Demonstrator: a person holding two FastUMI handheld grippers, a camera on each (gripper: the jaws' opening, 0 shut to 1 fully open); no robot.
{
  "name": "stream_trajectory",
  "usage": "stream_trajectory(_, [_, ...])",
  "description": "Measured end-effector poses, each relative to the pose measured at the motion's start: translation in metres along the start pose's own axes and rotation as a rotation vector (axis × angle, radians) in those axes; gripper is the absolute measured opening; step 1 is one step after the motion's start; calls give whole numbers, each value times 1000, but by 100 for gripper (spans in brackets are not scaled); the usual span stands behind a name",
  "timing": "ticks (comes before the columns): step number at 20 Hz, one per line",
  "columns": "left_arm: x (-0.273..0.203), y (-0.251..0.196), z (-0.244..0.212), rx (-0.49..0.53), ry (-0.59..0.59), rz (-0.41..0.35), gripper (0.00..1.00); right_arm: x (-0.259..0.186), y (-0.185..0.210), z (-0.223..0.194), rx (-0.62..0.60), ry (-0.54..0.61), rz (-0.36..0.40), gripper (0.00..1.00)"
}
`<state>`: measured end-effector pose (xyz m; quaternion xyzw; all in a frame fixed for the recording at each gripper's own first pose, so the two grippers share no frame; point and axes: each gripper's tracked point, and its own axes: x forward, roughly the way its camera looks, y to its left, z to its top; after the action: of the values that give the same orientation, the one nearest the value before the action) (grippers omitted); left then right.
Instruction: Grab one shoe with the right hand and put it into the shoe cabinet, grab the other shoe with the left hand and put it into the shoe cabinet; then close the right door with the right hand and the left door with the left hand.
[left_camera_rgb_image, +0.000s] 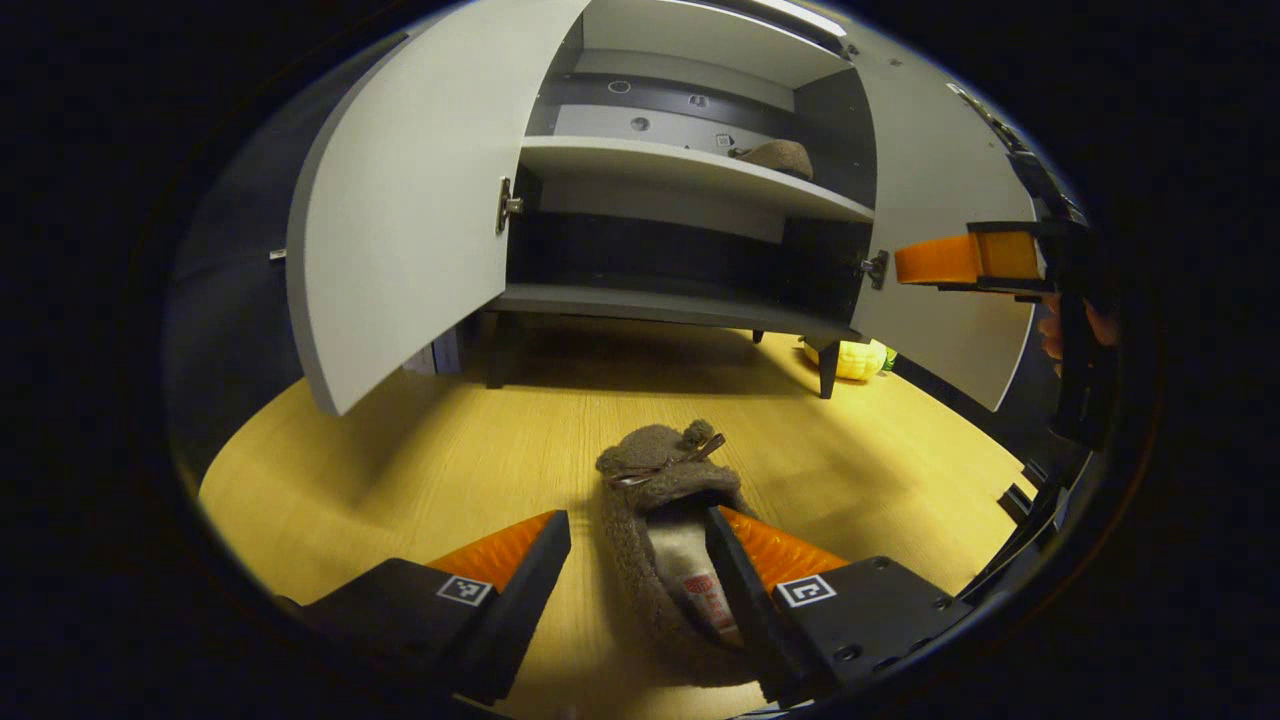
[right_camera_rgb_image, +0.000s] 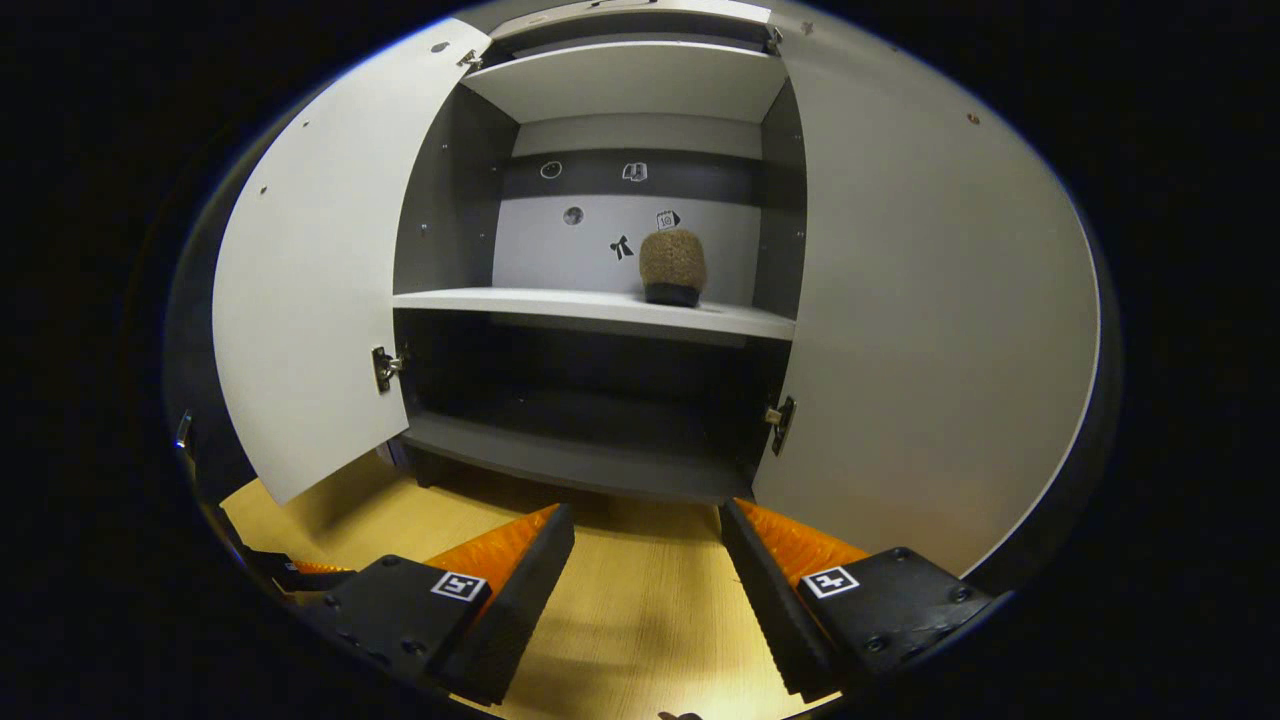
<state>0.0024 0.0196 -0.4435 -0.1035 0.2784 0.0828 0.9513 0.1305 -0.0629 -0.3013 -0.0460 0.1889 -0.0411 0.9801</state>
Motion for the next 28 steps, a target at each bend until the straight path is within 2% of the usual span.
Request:
stream_trajectory(4, [24, 8, -3, -80, 20, -9, 85, 13, 0, -12, -9, 20, 8, 99])
stream_trajectory(6, [35, 19, -8, -73, 45, 20, 81, 20, 0, -21, -14, 46, 16, 99])
stream_trajectory(10, [51, 18, -2, -45, 52, -4, 72, 34, 2, -32, -10, 72, 29, 99])
stream_trajectory(11, [55, 17, -1, -24, 59, -5, 67, 37, 3, -36, -12, 81, 32, 99])
stream_trajectory(12, [58, 13, -1, -7, 66, -12, 56, 40, 4, -39, -16, 91, 37, 99])
stream_trajectory(14, [61, 14, 2, 50, 68, 6, 40, 45, 6, -41, -19, 100, 45, 99])
stream_trajectory(15, [64, 17, 3, 80, 72, 18, 36, 46, 7, -40, -15, 100, 50, 99])
stream_trajectory(16, [63, 19, 4, 96, 76, 27, 27, 48, 8, -40, -12, 101, 53, 99])
stream_trajectory(17, [63, 18, 4, 92, 76, 21, 21, 48, 8, -39, -11, 100, 54, 99])
stream_trajectory(18, [62, 14, 3, 70, 83, -3, 9, 49, 9, -38, -15, 99, 52, 99])
stream_trajectory(20, [52, 6, 7, 30, 86, -35, 7, 47, 10, -34, -16, 97, 58, 99])
stream_trajectory(22, [35, 4, 21, 44, 68, -28, 7, 43, 9, -26, -11, 88, 54, 99])
stream_trajectory(24, [7, -1, 43, 62, 54, -18, 6, 36, 8, -17, -8, 77, 45, 99])
stream_trajectory(28, [-63, -17, 96, 31, 3, -23, 7, 10, 10, 6, -5, 68, 17, 99])
